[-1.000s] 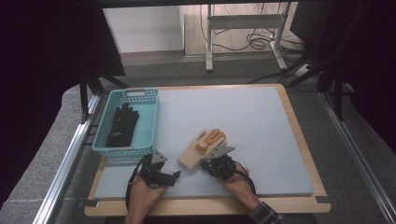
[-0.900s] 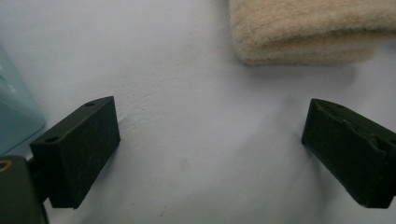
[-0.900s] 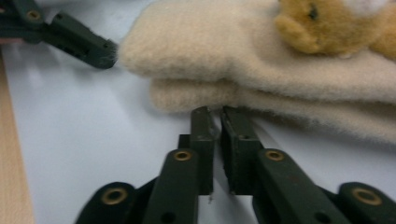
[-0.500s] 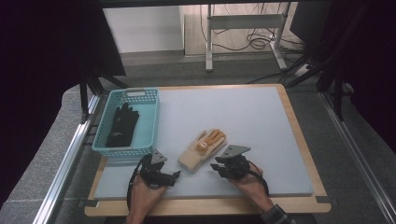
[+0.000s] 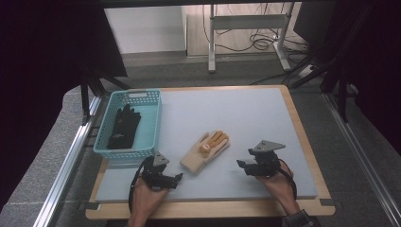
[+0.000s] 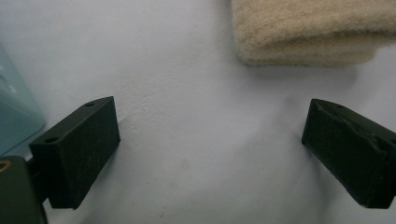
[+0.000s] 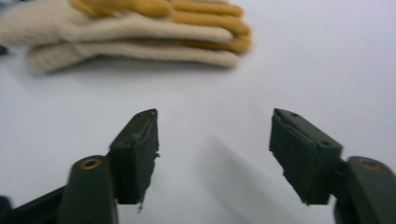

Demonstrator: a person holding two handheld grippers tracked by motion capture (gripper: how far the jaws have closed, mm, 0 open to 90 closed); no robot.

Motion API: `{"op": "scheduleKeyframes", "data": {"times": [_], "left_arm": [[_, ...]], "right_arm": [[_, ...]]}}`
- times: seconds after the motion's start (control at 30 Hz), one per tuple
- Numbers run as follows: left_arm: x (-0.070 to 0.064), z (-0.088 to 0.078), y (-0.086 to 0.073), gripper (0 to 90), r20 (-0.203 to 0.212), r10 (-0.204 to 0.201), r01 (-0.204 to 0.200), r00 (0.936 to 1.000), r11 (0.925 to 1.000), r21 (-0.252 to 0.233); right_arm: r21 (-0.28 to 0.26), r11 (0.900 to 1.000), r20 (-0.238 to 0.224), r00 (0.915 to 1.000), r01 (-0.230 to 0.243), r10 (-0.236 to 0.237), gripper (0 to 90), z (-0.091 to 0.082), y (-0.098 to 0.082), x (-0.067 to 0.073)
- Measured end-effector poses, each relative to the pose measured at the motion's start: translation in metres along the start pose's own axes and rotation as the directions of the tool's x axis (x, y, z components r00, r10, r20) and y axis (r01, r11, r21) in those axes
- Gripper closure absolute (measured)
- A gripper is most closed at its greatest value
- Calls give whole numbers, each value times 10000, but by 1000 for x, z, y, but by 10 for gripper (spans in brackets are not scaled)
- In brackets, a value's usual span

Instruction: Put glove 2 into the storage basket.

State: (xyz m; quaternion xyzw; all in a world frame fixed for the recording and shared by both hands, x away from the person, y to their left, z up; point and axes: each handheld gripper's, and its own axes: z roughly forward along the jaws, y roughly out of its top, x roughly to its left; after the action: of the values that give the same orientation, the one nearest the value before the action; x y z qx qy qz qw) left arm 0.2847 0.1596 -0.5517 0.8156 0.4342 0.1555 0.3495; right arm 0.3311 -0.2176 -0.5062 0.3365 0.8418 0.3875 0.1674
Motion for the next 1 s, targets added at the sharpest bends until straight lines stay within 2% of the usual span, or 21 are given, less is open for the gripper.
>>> {"op": "scheduleKeyframes", "data": {"times": [0.1, 0.23, 0.43, 0.6, 0.67, 1.0], "left_arm": [[0, 0, 0, 45, -2, -6, 6, 10000, 10000, -5], [0, 0, 0, 45, -4, -3, 3, 10000, 10000, -4], [0, 0, 0, 45, -3, -10, 10, 10000, 10000, -6], [0, 0, 0, 47, -29, -124, 124, 9999, 9999, 8], [0, 0, 0, 48, -29, -139, 139, 9999, 9999, 7], [0, 0, 1, 51, -13, -89, 89, 10000, 9999, 56]], "right_arm": [[102, 9999, 275, 9996, -43, 40, 267, -5, -7, -10], [230, 9992, 496, 9983, -333, 321, 219, -9, -18, -24], [468, 9976, 1038, 9935, -519, 469, 158, -12, -28, -36], [828, 9951, 1176, 9921, -532, 433, 128, -8, -37, -40], [659, 9954, 1073, 9923, -695, 621, 119, -7, -39, -41], [652, 9958, 1079, 9925, -650, 577, 109, -7, -40, -40]]}}
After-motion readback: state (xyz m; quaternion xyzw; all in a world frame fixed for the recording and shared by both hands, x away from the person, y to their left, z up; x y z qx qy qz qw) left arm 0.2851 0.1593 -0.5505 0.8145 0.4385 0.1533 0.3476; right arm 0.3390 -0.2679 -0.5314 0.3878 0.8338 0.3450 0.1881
